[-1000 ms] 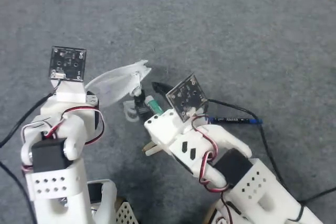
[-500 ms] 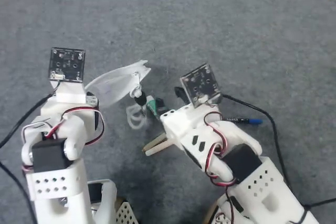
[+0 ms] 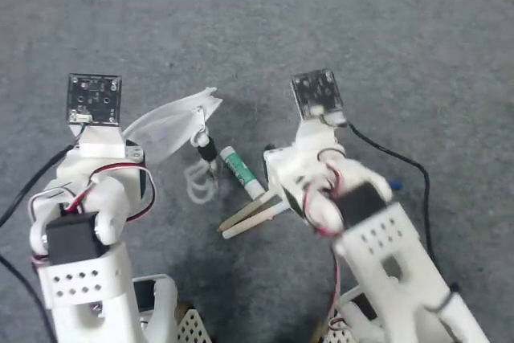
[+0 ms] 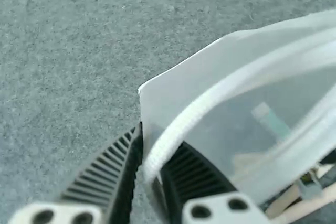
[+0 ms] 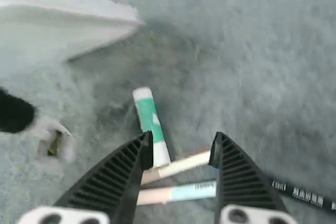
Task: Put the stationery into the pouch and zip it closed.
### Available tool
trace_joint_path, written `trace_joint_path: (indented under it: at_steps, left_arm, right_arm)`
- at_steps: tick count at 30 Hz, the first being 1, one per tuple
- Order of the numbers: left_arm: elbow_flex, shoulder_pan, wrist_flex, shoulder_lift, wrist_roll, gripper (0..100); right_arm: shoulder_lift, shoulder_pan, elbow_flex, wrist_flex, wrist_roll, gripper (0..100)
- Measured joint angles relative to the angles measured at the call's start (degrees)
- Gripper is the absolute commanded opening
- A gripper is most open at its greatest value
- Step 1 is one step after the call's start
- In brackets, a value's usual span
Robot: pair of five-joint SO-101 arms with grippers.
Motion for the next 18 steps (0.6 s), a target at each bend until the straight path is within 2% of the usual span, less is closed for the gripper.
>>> trace_joint_path:
  at_steps: [6, 18]
  left_arm:
    - [0.0, -0.79, 0.0, 0.0, 0.0, 1]
    - [0.09, -12.75, -2.64, 0.18, 3.52, 1]
  right_arm:
    - [12.57, 0.0, -3.96, 0.88, -1.23, 17.7]
    - [30.68, -4.66, -16.26, 0.88, 3.87, 17.7]
